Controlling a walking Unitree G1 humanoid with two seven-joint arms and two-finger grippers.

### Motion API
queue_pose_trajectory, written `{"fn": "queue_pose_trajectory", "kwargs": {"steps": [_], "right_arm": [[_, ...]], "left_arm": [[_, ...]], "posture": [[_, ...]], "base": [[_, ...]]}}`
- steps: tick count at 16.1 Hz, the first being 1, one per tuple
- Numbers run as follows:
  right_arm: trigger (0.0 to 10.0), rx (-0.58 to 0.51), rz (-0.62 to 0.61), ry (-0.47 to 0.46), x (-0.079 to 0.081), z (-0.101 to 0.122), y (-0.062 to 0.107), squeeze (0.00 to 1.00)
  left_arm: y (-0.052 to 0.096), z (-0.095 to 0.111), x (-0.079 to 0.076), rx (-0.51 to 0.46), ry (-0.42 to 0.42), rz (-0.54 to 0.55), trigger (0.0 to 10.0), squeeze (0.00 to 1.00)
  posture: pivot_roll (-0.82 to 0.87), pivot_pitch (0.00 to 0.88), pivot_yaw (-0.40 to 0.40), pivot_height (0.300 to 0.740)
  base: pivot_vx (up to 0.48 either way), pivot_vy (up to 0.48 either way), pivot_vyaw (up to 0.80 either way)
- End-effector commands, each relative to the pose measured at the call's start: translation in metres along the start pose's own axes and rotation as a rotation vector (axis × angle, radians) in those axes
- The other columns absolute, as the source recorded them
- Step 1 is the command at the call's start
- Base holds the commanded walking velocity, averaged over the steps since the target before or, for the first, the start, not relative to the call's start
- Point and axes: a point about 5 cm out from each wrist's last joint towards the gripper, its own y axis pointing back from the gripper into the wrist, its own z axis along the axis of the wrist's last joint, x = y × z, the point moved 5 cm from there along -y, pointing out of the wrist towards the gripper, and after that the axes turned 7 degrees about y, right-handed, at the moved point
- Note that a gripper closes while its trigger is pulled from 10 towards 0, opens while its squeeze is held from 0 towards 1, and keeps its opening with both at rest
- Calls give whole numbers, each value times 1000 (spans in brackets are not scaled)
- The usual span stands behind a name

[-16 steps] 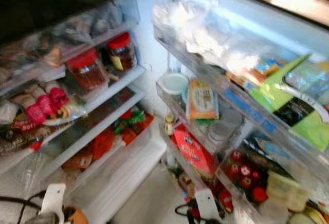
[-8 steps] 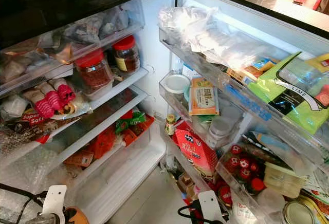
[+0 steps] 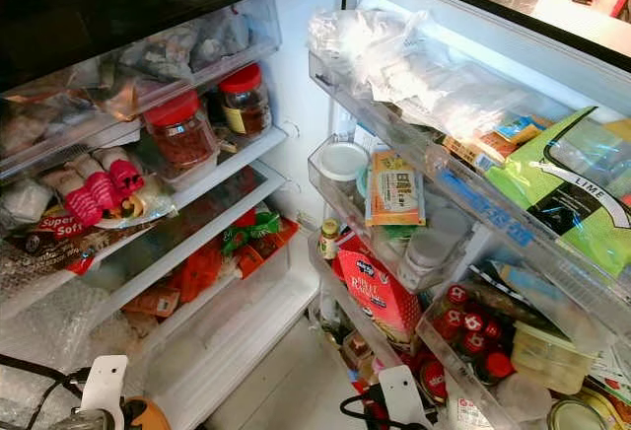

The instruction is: Restocking fridge

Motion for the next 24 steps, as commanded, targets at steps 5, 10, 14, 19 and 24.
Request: {"fn": "queue_pose_trajectory", "kwargs": {"steps": [5, 10, 14, 19, 24], "right_arm": [[10000, 1, 11, 8, 2, 0, 0, 0], [10000, -2, 18, 13, 3, 1, 0, 0], [10000, 0, 24, 15, 5, 1, 0, 0], [10000, 4, 17, 9, 5, 0, 0, 0], [10000, 6, 23, 3, 6, -1, 0, 0]], "left_arm": [[1, -5, 8, 14, -14, 17, 10000, 0], [1, -4, 7, 11, -15, 14, 10000, 0], [1, -3, 7, 9, -14, 14, 10000, 0], [1, -2, 7, 7, -16, 14, 10000, 0], [1, -3, 8, 9, -16, 15, 10000, 0]], "posture": [[-124, 50, 10, 740], [-124, 44, 9, 740], [-121, 46, 9, 740], [-123, 47, 12, 740], [-121, 51, 12, 740]], "base": [[0, 0, 0], [0, 0, 0], [0, -62, 0], [0, -256, 0], [0, -274, 0]]}}
